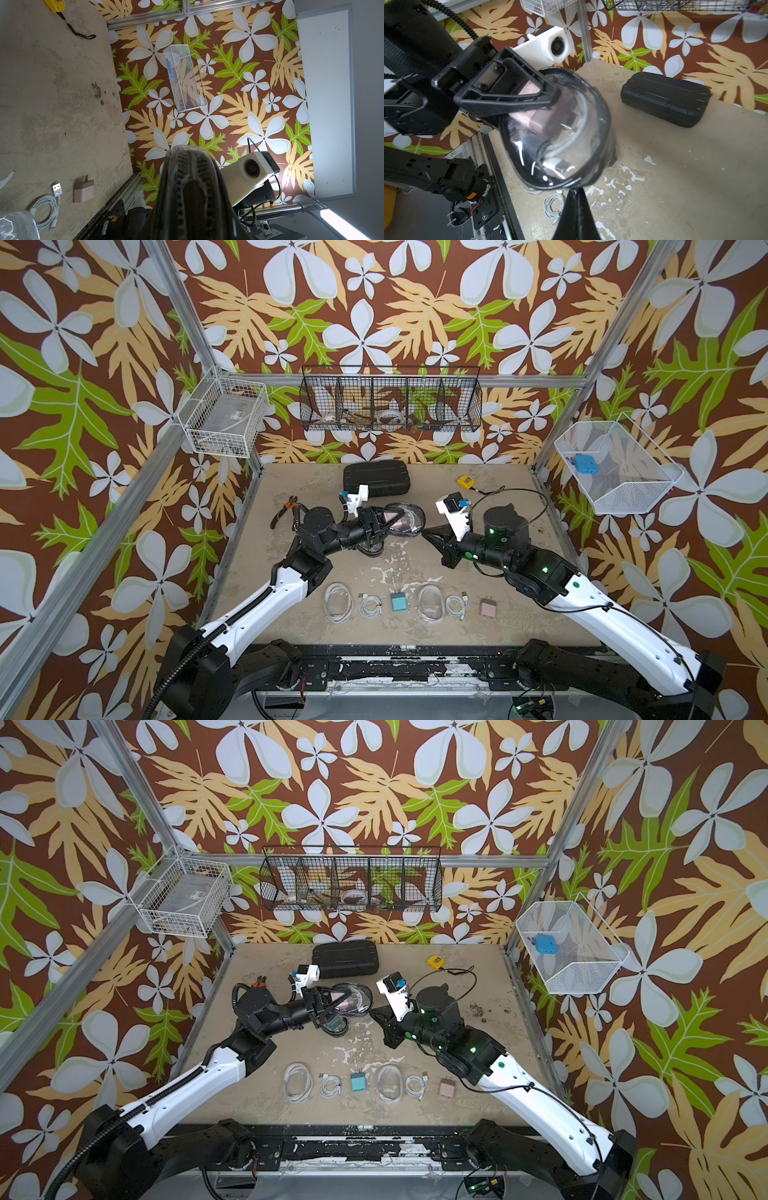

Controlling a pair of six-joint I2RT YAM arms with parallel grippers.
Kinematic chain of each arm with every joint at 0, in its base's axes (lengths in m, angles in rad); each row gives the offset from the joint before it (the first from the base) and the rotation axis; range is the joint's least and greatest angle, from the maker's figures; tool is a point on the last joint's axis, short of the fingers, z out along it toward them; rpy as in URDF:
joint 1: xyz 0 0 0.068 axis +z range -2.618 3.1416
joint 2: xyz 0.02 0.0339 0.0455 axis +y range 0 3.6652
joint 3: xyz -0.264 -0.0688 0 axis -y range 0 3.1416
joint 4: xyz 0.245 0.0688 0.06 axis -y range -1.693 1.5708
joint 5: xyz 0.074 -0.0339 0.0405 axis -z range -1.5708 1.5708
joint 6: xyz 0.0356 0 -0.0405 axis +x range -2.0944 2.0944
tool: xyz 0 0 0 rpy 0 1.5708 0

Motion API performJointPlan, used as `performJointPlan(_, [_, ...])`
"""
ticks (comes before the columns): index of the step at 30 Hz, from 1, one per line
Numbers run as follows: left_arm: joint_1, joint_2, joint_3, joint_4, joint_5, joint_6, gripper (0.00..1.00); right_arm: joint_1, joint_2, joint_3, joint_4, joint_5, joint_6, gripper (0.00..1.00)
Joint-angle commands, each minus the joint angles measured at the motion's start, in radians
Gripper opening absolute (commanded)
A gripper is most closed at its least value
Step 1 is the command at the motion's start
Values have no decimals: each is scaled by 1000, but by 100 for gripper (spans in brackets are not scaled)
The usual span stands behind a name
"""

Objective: Pack away charging kits
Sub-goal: Zip the zipper on the storage bag.

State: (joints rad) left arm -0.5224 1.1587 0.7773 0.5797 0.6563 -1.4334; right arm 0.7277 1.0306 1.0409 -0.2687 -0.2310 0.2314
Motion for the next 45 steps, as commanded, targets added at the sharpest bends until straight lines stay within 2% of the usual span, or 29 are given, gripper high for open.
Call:
performJointPlan(1, [1,-8,11,26,41,-4,15,0,-21,-4,26,143,-7,0])
performJointPlan(3, [1,-8,14,18,54,2,15,-1,-18,5,14,182,-16,0])
performJointPlan(10, [2,-7,49,-107,166,106,14,0,28,36,27,194,-37,0])
performJointPlan(16, [1,-37,53,-243,221,215,7,-1,75,125,-29,287,-107,0])
performJointPlan(19, [2,-37,76,-323,230,281,4,-1,85,155,-38,294,-132,0])
performJointPlan(22, [4,-25,114,-420,235,365,1,0,103,180,-50,249,-157,0])
performJointPlan(25, [9,-7,141,-490,247,433,0,0,93,170,-25,84,-170,0])
performJointPlan(26, [17,-3,152,-518,247,461,0,-1,98,180,-43,10,-178,0])
performJointPlan(28, [42,2,177,-568,247,520,0,-1,131,241,-153,-7,-181,0])
performJointPlan(30, [66,8,202,-618,235,585,0,-2,150,291,-266,36,-192,20])
performJointPlan(32, [74,18,227,-665,226,658,0,-2,136,310,-332,39,-199,33])
performJointPlan(35, [75,38,240,-684,274,738,2,-22,102,310,-320,-108,-169,46])
performJointPlan(39, [73,52,246,-704,353,812,6,-30,149,330,-291,-303,-147,52])
performJointPlan(45, [73,23,256,-745,418,885,9,-34,250,375,-314,-355,-192,50])
